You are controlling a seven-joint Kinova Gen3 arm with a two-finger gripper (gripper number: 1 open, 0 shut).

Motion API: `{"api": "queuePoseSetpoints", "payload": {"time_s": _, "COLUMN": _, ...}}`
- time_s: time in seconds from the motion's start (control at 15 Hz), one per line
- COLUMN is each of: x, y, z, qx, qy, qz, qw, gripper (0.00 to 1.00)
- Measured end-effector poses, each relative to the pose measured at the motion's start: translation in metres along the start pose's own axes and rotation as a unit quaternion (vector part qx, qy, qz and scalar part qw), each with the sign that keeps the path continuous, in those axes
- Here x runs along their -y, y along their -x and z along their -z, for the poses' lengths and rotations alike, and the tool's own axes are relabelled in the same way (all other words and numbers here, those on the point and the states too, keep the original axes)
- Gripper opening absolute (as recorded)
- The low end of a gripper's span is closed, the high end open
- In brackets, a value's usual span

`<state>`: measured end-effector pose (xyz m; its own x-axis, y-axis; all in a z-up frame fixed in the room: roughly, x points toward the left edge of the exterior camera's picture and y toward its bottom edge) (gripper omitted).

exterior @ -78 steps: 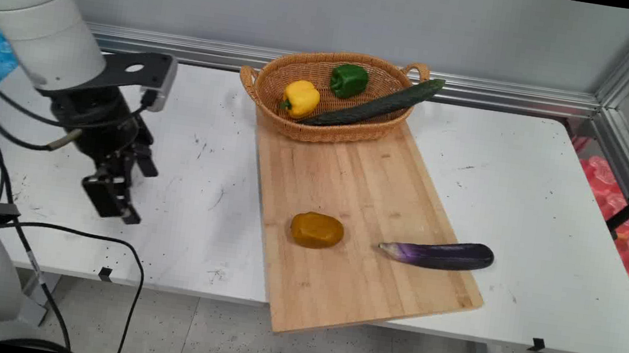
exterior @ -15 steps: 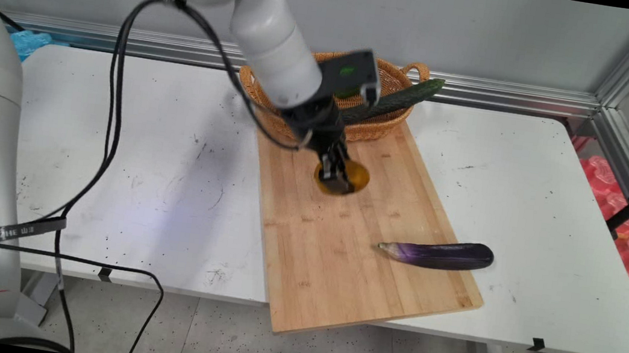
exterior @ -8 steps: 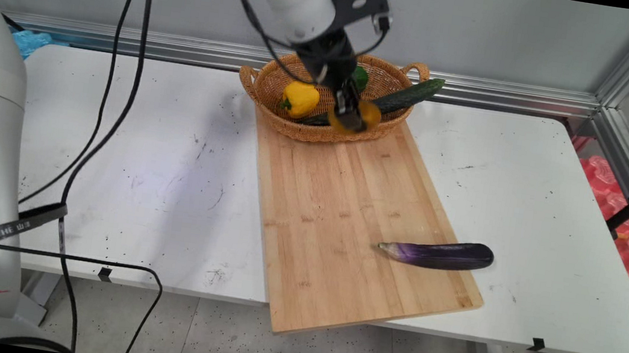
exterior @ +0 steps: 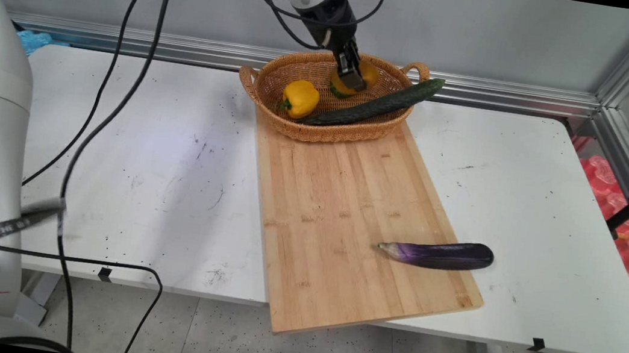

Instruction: Place the picked object in the vegetable basket

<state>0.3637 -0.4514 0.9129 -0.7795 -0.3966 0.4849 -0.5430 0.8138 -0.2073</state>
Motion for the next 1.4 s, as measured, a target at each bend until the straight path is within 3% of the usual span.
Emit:
{"api": "queuePoseSetpoints", "payload": {"time_s": 0.27, "x": 0.025, "y": 0.003, "z": -0.015, "qx": -0.007, "qy": -0.014, "qz": 0.001, "qw": 0.9999, "gripper": 0.00}}
{"api": "queuePoseSetpoints", "payload": {"time_s": 0.53, "x": 0.040, "y": 0.006, "z": -0.029, "qx": -0.016, "qy": -0.012, "qz": 0.004, "qw": 0.9998, "gripper": 0.00}}
{"api": "queuePoseSetpoints", "payload": {"time_s": 1.2, "x": 0.054, "y": 0.015, "z": -0.055, "qx": -0.027, "qy": -0.004, "qz": 0.015, "qw": 0.9995, "gripper": 0.00}}
{"api": "queuePoseSetpoints", "payload": {"time_s": 1.27, "x": 0.054, "y": 0.015, "z": -0.057, "qx": -0.028, "qy": -0.003, "qz": 0.017, "qw": 0.9994, "gripper": 1.00}}
{"api": "queuePoseSetpoints", "payload": {"time_s": 1.4, "x": 0.055, "y": 0.016, "z": -0.060, "qx": -0.031, "qy": -0.002, "qz": 0.019, "qw": 0.9993, "gripper": 1.00}}
